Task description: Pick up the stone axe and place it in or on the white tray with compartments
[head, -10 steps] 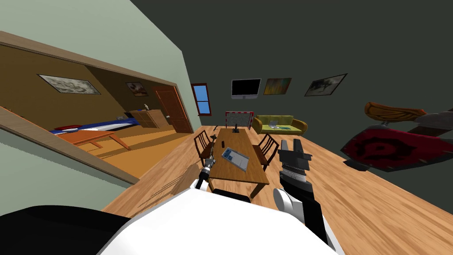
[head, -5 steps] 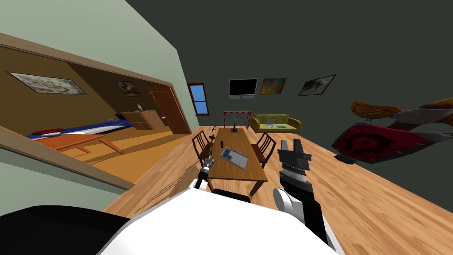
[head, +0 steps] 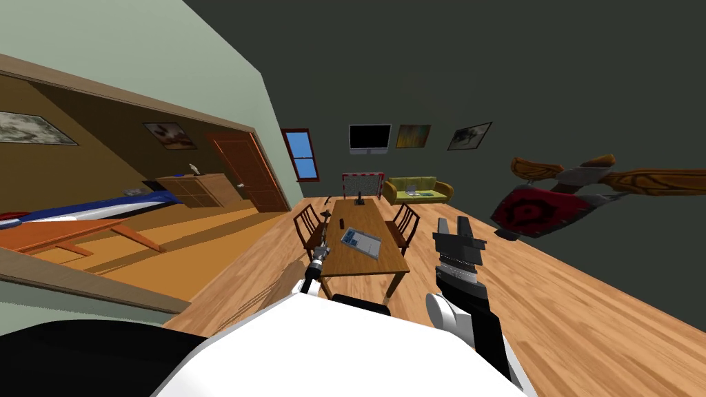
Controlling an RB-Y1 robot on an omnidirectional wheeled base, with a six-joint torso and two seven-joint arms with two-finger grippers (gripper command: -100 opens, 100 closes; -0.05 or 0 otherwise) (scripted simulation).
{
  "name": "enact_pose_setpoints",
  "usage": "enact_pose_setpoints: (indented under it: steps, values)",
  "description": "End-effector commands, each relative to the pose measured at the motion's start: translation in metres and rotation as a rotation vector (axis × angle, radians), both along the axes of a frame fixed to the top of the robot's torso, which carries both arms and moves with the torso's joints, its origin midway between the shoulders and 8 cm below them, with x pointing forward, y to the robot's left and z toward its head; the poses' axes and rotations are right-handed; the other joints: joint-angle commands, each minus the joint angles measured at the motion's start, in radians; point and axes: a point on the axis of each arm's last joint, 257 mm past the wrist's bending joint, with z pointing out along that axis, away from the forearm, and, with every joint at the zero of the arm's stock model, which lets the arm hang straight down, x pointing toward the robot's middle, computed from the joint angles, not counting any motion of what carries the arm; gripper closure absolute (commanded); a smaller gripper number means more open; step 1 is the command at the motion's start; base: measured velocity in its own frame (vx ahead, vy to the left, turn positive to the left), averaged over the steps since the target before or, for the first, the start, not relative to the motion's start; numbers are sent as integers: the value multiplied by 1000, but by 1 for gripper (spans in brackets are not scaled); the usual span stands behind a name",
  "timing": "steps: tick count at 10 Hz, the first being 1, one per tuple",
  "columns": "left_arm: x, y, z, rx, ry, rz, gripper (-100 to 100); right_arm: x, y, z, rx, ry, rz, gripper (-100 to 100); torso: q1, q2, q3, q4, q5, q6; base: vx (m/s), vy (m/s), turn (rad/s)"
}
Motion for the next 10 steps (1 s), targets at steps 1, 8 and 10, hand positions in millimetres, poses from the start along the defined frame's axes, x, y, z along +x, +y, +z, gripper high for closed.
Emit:
enact_pose_setpoints:
  steps: [1, 8, 10]
  values:
    - [-2, 12, -1, -3, 4, 28, 100, 0, 0, 0, 0, 0, 0, 0, 0, 0, 0, 0, 0, 0, -71, -10, -223]
    - [-10, 41, -3, -7, 5, 93, 0, 0, 0, 0, 0, 0, 0, 0, 1, -3, -3, -3, 2, 0, -44, -5, -105]
    - [-9, 77, 16, 0, -37, 114, 100, 0, 0, 0, 0, 0, 0, 0, -2, -5, -4, -3, 1, 0, -7, -97, -11]
